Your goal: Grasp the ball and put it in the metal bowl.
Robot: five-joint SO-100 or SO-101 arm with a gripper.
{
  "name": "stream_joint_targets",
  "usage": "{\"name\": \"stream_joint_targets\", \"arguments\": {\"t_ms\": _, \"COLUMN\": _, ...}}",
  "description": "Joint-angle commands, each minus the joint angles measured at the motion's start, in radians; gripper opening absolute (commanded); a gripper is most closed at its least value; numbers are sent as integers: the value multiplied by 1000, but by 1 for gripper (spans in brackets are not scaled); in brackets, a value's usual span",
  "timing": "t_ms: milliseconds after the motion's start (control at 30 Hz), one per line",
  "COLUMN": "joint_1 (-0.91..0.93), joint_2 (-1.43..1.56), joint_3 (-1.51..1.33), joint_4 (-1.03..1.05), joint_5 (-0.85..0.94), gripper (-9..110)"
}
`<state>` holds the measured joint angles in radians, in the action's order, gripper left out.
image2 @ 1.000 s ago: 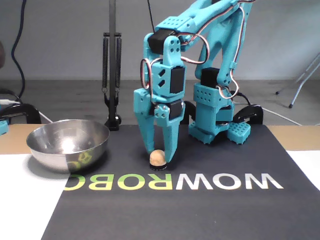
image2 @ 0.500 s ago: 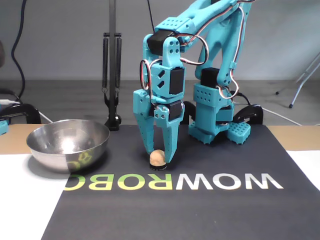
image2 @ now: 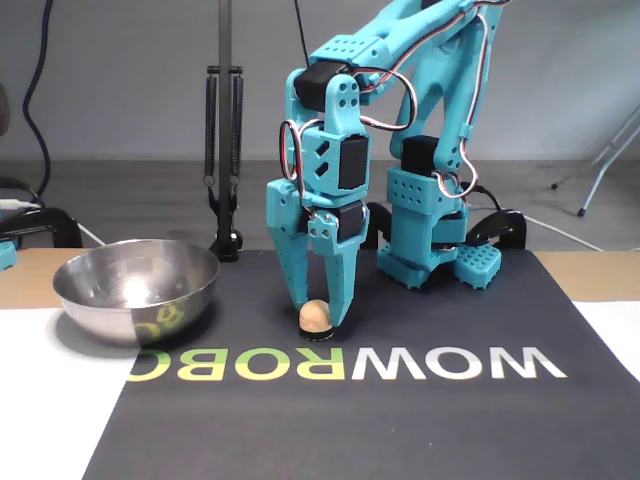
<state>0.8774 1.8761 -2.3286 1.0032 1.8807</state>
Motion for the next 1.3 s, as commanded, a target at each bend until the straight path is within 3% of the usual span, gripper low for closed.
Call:
{"name": "stream_joint_targets", "arguments": {"t_ms": 0, "joint_1": -2, "joint_2": 0, "joint_3": 37, "joint_4": -9, "joint_5": 2, "gripper": 55}}
{"name": "stream_joint_targets", "arguments": {"t_ms": 1067, "joint_1": 14, "joint_2": -77, "joint_3": 48, "joint_4": -71, "joint_5": 2, "gripper": 54}}
{"name": "stream_joint_targets", "arguments": {"t_ms": 1267, "joint_1": 14, "joint_2": -77, "joint_3": 48, "joint_4": -71, "joint_5": 2, "gripper": 32}}
